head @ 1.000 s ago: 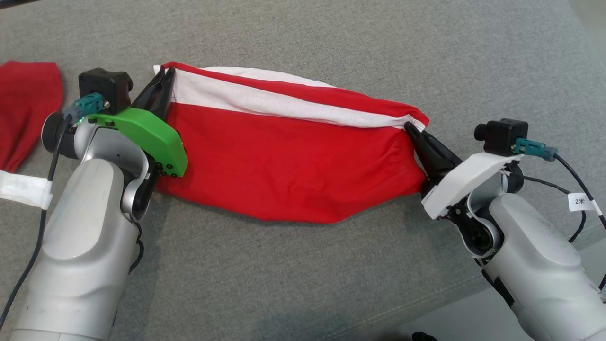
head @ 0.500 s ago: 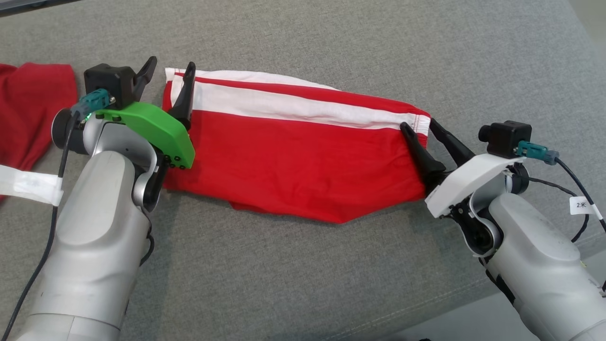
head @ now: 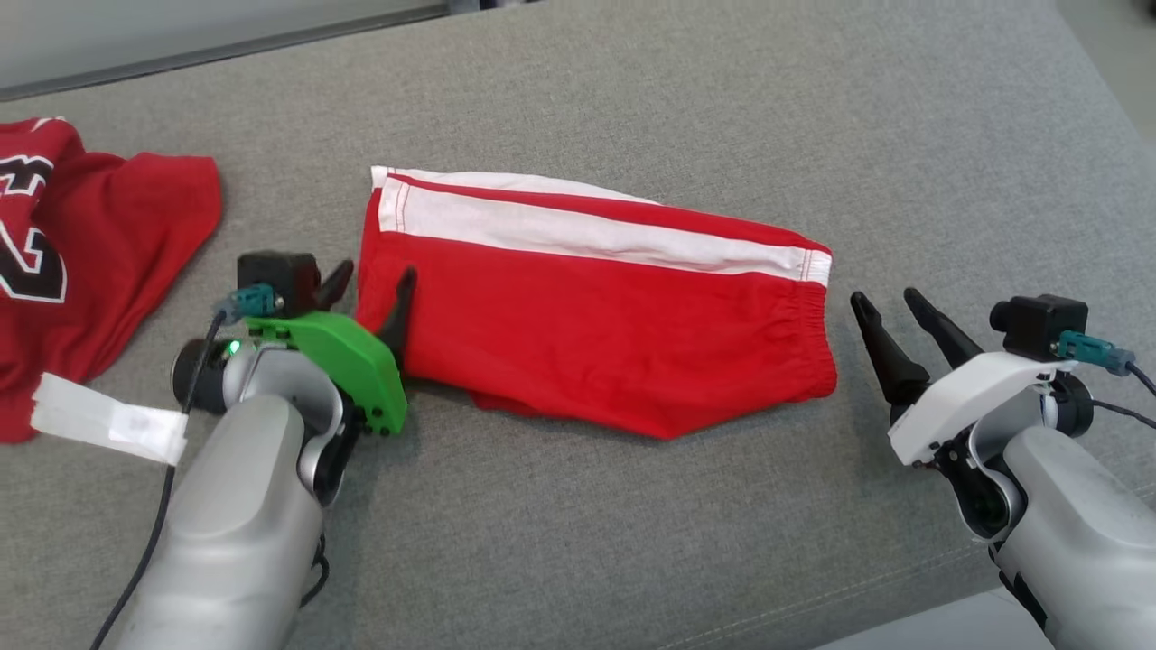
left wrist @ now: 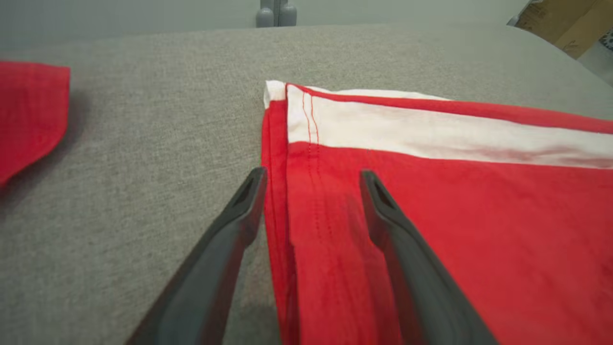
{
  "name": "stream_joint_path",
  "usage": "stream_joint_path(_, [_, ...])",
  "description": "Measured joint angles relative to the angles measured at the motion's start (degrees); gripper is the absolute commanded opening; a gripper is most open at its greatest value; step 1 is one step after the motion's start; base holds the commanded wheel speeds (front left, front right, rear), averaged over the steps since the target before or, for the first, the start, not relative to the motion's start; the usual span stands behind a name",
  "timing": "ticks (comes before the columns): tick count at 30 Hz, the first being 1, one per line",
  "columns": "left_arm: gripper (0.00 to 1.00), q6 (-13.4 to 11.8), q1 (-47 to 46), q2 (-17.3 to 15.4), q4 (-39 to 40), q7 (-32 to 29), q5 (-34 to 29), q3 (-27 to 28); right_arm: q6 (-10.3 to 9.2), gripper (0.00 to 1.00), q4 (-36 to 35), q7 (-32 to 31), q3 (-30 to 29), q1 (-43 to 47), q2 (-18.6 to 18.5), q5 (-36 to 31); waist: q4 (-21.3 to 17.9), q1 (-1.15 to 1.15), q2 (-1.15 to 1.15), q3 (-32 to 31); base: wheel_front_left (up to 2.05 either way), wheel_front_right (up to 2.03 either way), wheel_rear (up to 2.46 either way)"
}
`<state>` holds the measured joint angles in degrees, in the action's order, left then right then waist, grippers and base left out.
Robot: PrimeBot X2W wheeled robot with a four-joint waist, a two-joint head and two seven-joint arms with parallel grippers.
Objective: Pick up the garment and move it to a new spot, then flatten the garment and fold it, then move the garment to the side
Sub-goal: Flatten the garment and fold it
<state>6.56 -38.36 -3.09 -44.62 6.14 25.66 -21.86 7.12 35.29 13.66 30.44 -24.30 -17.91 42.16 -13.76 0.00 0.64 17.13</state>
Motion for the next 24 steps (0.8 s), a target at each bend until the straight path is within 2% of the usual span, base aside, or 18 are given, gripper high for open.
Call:
stream_joint_path(4, [1.0, 0.33, 3.09, -0.01, -3.2, -2.49, 2.2, -0.34, 0.0, 1.0, -0.03, 0.01, -0.53, 1.53, 0.01, -0.04, 0.62, 0.0, 0.0, -2.18, 0.0, 0.0, 0.0])
stream_joint_path(9, [1.0, 0.33, 3.43, -0.05, -3.58, -3.6, 4.42, 1.11, 0.0, 1.0, -1.52, 0.46, -0.52, 1.54, 0.02, -0.87, 0.42, 0.0, 0.0, -4.01, 0.0, 0.0, 0.0])
stream_joint_path(16, [1.0, 0.43, 3.09, -0.23, -5.3, -5.11, 5.84, 2.22, 0.0, 1.0, -3.57, 0.51, -0.55, 1.54, 0.05, -1.49, -1.91, 0.0, 0.0, -3.55, 0.0, 0.0, 0.0])
stream_joint_path(23, [1.0, 0.44, 2.18, -1.97, -7.13, -5.64, 5.87, 3.09, 0.0, 1.0, -4.6, 0.52, -2.23, 1.84, -0.21, -1.81, -3.55, 0.0, 0.0, -2.42, 0.0, 0.0, 0.0])
stream_joint_path(24, [0.83, 0.44, 1.94, -1.81, -7.23, -5.84, 5.97, 3.05, -0.03, 1.0, -4.83, 0.52, -2.6, 2.12, -0.3, -1.81, -3.63, 0.0, 0.0, -2.32, 0.0, 0.0, 0.0])
